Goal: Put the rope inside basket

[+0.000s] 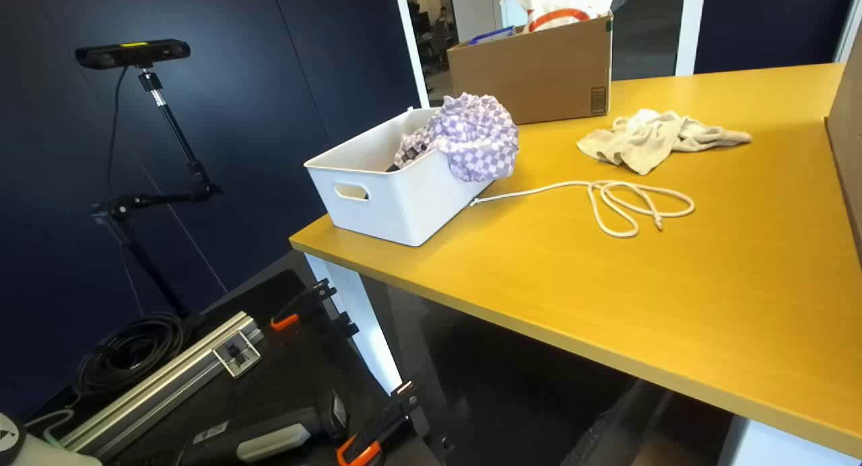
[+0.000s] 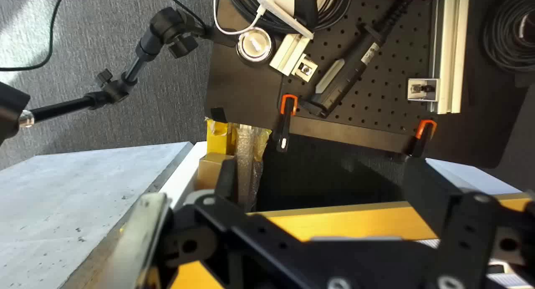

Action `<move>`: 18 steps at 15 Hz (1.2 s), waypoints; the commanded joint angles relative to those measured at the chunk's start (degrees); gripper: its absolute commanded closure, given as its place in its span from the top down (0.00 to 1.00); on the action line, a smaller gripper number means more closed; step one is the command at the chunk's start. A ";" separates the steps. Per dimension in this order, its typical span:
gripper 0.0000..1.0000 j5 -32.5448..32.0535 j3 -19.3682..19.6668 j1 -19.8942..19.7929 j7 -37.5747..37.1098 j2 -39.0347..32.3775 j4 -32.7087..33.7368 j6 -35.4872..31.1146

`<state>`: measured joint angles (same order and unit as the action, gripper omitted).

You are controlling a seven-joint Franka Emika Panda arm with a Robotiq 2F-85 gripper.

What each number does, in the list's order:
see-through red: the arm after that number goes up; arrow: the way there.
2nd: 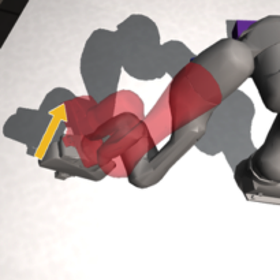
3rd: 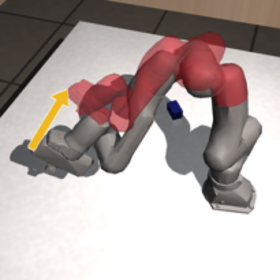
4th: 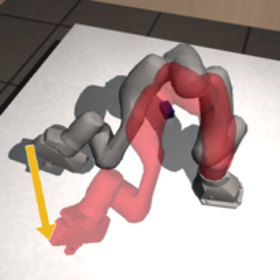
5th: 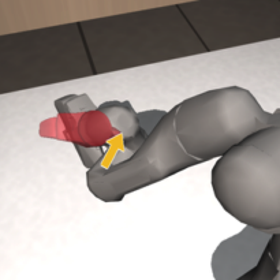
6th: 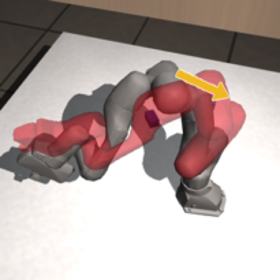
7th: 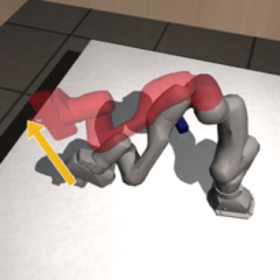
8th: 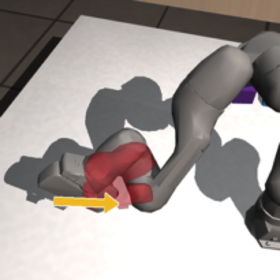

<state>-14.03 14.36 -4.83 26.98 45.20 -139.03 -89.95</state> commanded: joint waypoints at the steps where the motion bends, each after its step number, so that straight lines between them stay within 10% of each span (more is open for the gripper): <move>1: 1.00 -0.33 0.52 0.81 -0.44 0.09 0.17 0.24; 11: 1.00 0.30 2.81 1.21 -0.09 -5.91 3.75 -5.44; 18: 1.00 4.38 4.99 2.59 0.83 -26.80 5.38 -36.21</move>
<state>-12.76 19.04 -3.43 26.83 29.04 -136.86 -117.27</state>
